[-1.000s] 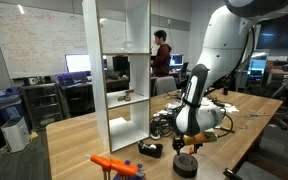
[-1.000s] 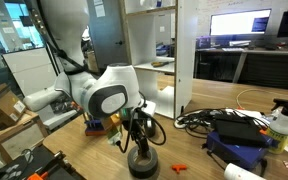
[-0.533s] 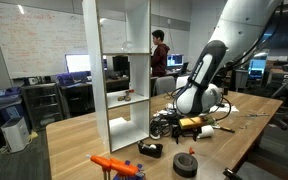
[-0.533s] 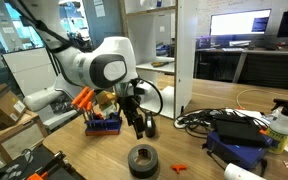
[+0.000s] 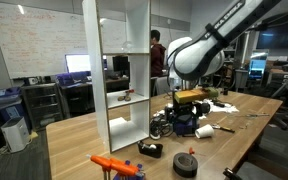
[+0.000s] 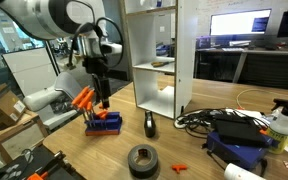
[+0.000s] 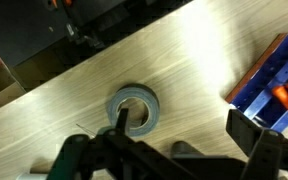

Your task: Remove the masking tape from the shelve and put it on the table

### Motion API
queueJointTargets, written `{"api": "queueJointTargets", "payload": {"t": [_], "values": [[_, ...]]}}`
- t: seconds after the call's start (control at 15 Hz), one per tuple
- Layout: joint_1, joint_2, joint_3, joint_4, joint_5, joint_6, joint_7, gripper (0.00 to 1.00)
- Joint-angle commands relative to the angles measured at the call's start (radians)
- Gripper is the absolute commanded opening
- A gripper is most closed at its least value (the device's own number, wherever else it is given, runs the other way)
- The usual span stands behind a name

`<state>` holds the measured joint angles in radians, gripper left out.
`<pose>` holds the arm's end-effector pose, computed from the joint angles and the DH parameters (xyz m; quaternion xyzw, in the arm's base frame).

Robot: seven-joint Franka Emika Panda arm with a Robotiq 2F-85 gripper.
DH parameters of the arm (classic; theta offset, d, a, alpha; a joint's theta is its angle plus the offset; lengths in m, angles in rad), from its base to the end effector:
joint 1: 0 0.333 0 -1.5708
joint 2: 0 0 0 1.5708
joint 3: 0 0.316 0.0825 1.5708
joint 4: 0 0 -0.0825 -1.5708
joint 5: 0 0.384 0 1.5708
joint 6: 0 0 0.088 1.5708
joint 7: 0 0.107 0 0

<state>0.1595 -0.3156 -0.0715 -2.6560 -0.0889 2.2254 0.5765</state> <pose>0.3874 0.0327 0.3344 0.9756 -0.2107 -0.0469 0.0402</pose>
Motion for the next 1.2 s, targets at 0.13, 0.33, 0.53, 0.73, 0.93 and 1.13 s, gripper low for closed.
{"api": "queueJointTargets", "payload": {"t": [0.13, 0.33, 0.53, 0.73, 0.93, 1.13], "values": [[0.012, -0.353, 0.146, -0.014, 0.243, -0.347, -0.139, 1.00], [0.031, -0.523, 0.193, -0.002, 0.322, -0.556, -0.177, 1.00], [0.023, -0.628, 0.223, 0.021, 0.367, -0.694, -0.199, 1.00], [0.005, -0.701, 0.240, 0.034, 0.398, -0.767, -0.215, 1.00], [-0.018, -0.694, 0.260, 0.020, 0.390, -0.737, -0.237, 1.00], [-0.019, -0.701, 0.259, 0.020, 0.391, -0.740, -0.239, 1.00]]}}
